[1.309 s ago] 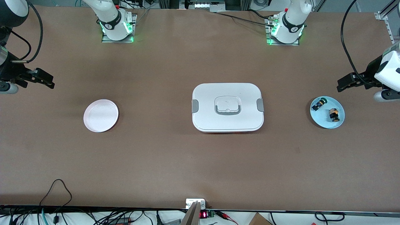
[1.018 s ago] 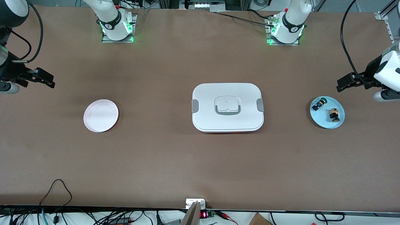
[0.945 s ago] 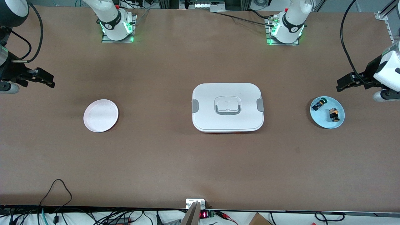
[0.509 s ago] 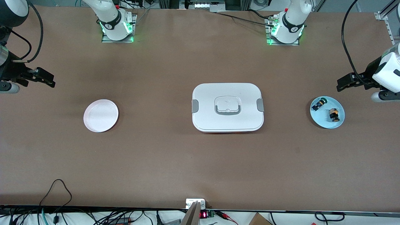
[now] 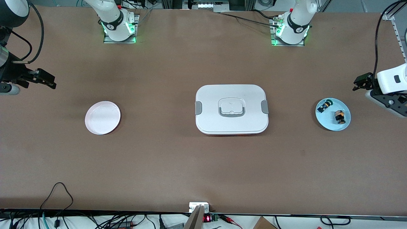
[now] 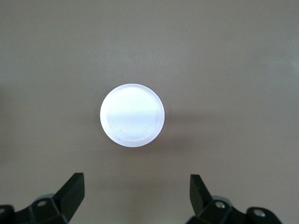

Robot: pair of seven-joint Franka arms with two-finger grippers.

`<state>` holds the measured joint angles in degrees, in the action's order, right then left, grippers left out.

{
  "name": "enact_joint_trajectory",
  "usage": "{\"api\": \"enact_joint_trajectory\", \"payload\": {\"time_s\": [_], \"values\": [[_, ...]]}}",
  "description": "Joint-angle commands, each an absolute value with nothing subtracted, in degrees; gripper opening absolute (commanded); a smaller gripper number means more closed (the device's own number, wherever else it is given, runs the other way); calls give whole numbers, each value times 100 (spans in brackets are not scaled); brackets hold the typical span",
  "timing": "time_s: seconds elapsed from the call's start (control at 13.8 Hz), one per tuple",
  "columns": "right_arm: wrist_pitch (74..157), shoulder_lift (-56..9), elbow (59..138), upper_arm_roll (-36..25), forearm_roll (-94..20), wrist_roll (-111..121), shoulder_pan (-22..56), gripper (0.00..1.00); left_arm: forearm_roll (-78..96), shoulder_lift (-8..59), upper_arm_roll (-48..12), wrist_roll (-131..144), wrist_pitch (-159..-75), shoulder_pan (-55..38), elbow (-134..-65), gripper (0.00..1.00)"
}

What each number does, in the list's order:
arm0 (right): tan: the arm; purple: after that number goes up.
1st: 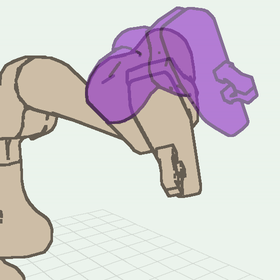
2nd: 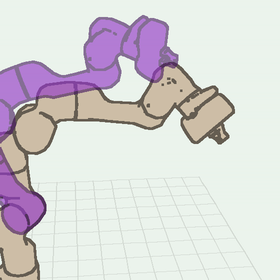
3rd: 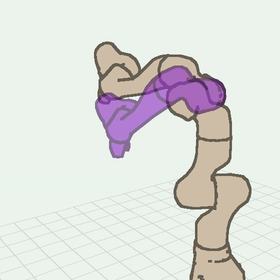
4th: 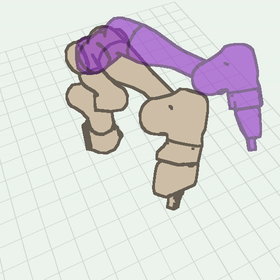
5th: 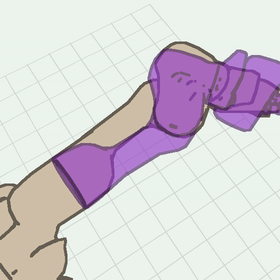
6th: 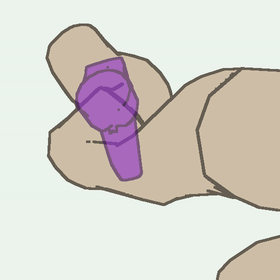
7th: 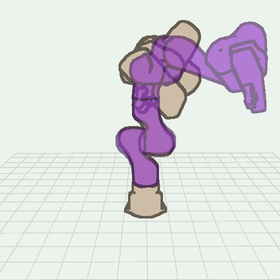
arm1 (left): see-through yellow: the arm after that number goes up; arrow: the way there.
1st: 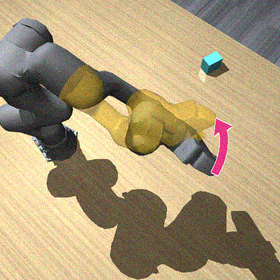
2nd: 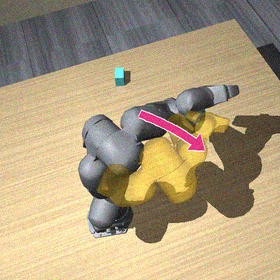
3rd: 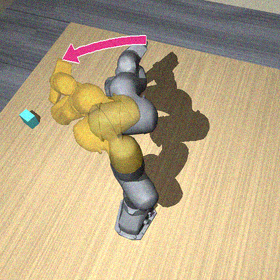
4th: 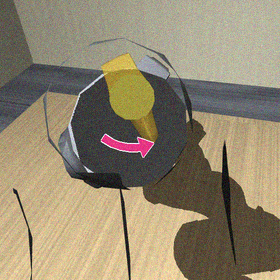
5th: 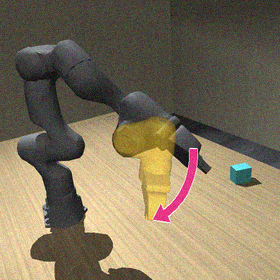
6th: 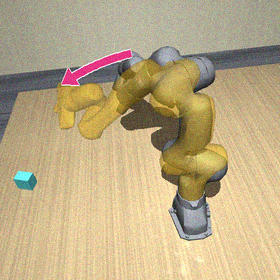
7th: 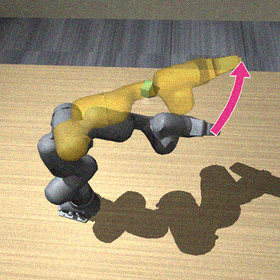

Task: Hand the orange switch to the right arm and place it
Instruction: 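Lower the left gripper over the blue dish onto the orange switch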

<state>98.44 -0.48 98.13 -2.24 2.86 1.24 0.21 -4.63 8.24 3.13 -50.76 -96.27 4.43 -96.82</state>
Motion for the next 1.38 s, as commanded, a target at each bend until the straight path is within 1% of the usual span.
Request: {"api": "enact_joint_trajectory", "payload": {"time_s": [0.0,0.22,0.58,0.8,1.24,1.31], "values": [[9721,-97,9668,-202,202,228,-9,100,-606,800,272,-6632,-10115,737,-10264,100],[9721,-97,9668,-202,202,229,-9,100,-537,1018,272,-7870,-10571,1009,-10634,100],[9721,-97,9668,-202,202,211,-9,100,-501,1370,272,-9586,-11863,1336,-11275,100],[9721,-97,9668,-202,202,211,-9,100,-63,1818,272,-10465,-12478,1582,-11407,100],[9721,-97,9668,-202,202,229,-9,100,543,2285,264,-11696,-13402,1890,-11742,100],[9721,-97,9668,-193,202,229,-9,100,667,2346,264,-11864,-13438,1890,-11742,100]]}}
